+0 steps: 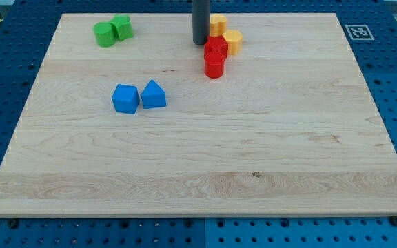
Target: Push the red star and red circle towards center
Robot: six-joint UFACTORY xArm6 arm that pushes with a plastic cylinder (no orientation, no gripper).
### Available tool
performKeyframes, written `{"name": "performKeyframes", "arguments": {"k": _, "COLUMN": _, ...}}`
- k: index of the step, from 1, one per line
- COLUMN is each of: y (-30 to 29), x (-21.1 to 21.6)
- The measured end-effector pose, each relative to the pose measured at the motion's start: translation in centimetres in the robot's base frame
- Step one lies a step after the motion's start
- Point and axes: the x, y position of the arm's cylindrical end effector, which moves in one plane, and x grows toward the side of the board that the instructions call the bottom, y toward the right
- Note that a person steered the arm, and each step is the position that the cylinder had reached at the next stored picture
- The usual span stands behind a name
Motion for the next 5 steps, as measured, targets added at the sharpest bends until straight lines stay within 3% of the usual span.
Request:
{"name": "performKeyframes", "arguments": {"k": 2, "y": 0.0, "x": 5.1}}
{"name": "performKeyframes", "arguments": {"k": 4, "y": -1.2, "x": -0.5}}
{"name": "performKeyframes", "arguments": {"k": 5, "y": 1.5, "x": 0.4}}
